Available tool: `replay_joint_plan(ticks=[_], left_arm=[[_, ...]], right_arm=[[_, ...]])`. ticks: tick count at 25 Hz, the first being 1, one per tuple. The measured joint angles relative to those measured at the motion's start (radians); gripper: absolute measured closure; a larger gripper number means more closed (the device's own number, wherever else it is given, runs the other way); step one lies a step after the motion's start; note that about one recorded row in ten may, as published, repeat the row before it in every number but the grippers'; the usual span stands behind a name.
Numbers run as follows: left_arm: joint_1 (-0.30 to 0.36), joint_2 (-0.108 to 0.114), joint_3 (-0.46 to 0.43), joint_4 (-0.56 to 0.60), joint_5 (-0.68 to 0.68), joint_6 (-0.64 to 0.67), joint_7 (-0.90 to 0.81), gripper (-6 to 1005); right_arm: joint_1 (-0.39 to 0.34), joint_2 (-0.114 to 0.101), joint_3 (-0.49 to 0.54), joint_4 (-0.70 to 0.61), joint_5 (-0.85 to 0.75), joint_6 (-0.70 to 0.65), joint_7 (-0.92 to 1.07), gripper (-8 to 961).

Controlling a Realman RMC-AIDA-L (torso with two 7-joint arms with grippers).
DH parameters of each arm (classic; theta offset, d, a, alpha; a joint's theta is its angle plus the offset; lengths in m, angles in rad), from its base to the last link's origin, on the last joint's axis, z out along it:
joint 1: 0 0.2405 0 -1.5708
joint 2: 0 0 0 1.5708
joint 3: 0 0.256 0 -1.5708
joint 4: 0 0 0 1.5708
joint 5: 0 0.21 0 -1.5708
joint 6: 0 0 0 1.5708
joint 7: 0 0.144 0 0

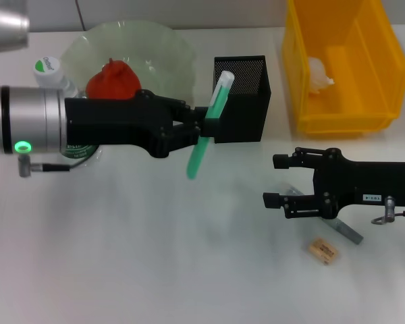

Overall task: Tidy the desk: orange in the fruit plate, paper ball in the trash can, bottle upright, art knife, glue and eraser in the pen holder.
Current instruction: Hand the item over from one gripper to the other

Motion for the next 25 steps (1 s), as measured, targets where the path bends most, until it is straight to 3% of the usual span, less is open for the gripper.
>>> replay_joint_plan(ticks=[3,5,8,11,18,25], left_arm=[[-0.013,-0.001,0.000,-0.198,-0.153,0.015,0.216,810],[-0.015,-0.001,0.000,-0.230,-0.179,0.015,0.251,810],[-0.025,-0.008,0.010,-0.444,-0.375,0.018,0.502,810],[-0.035,-0.011,0.018,-0.540,-0.471,0.022,0.616,810],[-0.103,-0.011,0.108,-0.877,-0.837,0.058,1.008,810],[-0.140,-0.011,0.112,-0.927,-0.872,0.058,1.043,811]], right_arm=[[0.000,0.000,0.000,0.000,0.000,0.002,0.000,141],[0.000,0.000,0.000,0.000,0.000,0.002,0.000,141],[0.000,0.000,0.000,0.000,0.000,0.002,0.000,141],[0.000,0.000,0.000,0.000,0.000,0.002,0.000,141],[0.000,0.000,0.000,0.000,0.000,-0.001,0.000,142],[0.000,0.000,0.000,0.002,0.000,0.005,0.000,142]])
